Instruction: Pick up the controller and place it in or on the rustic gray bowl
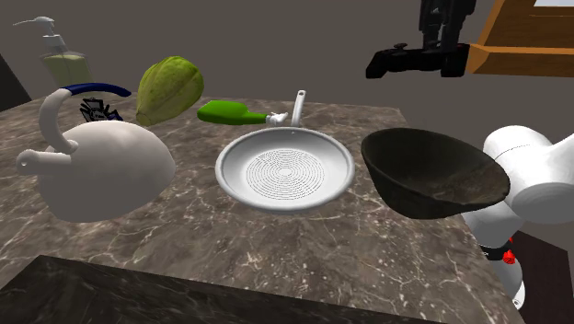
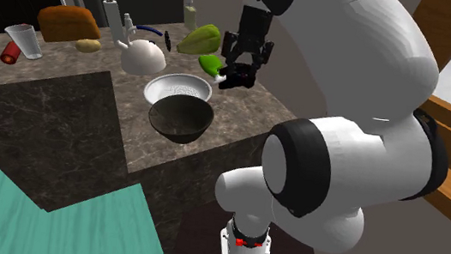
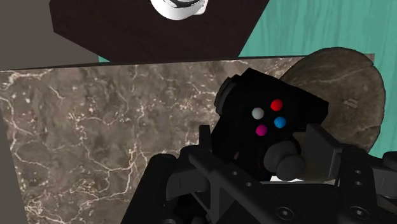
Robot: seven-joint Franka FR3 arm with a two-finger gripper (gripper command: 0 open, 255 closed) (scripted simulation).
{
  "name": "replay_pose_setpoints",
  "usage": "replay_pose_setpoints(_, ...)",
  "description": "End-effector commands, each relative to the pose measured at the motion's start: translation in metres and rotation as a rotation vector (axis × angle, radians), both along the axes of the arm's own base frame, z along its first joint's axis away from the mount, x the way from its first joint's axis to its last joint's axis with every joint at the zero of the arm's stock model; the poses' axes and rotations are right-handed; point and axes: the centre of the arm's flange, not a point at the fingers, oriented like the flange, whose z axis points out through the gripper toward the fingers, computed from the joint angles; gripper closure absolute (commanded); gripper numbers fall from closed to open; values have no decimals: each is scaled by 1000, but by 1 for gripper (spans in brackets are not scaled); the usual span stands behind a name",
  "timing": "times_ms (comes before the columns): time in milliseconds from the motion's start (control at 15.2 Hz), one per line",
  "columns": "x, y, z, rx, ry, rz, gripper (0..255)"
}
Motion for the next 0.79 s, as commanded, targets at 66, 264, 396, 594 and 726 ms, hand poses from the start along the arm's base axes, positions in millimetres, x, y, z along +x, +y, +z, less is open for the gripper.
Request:
replay_pose_setpoints(66, -18, 30, 6, 0, 0, 0, 255)
replay_pose_setpoints(264, -39, 63, 10, 0, 0, 0, 255)
replay_pose_setpoints(396, -53, 85, 12, 0, 0, 0, 255)
replay_pose_setpoints(594, -74, 118, 16, 0, 0, 0, 255)
replay_pose_setpoints(726, -90, 144, 19, 0, 0, 0, 255)
